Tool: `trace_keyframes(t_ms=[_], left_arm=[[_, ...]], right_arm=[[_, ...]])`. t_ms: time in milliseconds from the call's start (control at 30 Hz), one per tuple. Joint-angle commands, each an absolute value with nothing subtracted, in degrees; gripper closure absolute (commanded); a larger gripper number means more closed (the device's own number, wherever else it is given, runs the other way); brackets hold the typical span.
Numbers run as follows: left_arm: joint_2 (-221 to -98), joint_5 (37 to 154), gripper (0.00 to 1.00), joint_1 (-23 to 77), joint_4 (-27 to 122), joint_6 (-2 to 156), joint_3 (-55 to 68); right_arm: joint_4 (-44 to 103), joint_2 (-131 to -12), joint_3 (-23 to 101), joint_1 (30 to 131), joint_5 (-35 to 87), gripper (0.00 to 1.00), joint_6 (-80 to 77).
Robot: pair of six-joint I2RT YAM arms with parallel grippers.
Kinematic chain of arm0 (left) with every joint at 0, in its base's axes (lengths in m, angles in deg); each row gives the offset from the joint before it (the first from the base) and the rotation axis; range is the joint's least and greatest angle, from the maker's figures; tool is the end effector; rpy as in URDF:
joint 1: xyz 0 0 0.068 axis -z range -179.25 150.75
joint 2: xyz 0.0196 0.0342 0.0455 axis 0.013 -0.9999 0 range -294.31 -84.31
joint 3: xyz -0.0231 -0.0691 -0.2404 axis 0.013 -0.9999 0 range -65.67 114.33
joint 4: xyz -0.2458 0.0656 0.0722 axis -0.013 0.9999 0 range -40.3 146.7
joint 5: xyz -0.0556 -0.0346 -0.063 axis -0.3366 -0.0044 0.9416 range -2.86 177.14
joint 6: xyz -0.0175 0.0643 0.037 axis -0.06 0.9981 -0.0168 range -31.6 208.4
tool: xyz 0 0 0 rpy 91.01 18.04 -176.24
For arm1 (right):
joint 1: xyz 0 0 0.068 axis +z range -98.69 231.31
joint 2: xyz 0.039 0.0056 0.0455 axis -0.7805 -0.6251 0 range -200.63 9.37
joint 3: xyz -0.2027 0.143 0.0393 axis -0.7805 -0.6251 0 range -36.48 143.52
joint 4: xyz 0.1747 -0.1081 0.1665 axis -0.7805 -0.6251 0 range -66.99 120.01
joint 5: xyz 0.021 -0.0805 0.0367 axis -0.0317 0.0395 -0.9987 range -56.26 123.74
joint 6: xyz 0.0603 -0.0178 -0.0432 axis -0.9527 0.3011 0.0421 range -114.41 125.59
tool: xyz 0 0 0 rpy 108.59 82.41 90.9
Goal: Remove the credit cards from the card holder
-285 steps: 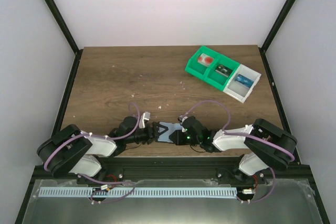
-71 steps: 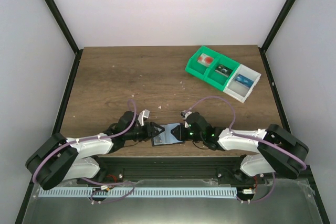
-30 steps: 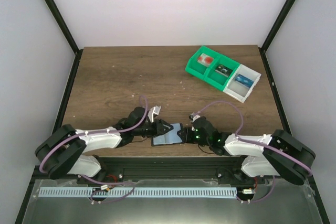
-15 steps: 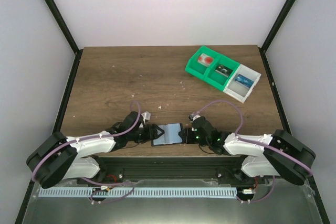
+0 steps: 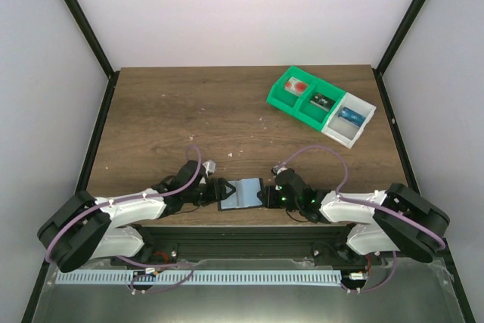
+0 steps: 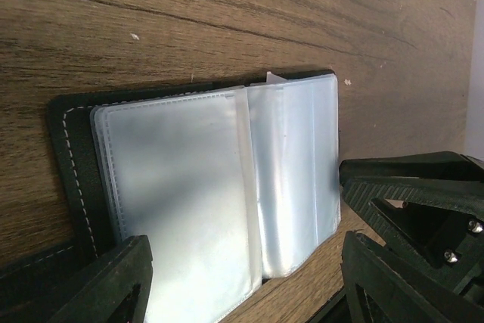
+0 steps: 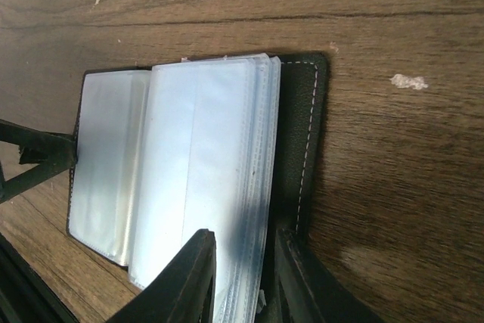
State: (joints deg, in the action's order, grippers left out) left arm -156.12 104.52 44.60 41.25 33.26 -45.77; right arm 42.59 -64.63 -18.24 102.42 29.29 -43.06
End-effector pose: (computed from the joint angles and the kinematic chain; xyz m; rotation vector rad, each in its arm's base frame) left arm 0.1622 -0.1826 0.0914 -0.0858 2.6162 -1.1132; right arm 0.1490 0.1927 0.0795 -0.0968 2.5232 0.8990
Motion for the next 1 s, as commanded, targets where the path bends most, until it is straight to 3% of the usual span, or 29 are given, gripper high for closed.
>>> trace_keyframes(t_ms=[0, 967], left_arm=[[-154.8, 104.0, 0.29, 44.2, 43.9, 34.1, -45.2], [-157.4, 105.6, 0.29, 44.2, 40.5, 33.5, -44.8]], right_arm=[[44.2, -66.0, -17.0, 102.3, 28.8, 0.77, -43.1], [47.5, -68.1, -17.9, 102.4, 26.2, 0.77, -43.6]])
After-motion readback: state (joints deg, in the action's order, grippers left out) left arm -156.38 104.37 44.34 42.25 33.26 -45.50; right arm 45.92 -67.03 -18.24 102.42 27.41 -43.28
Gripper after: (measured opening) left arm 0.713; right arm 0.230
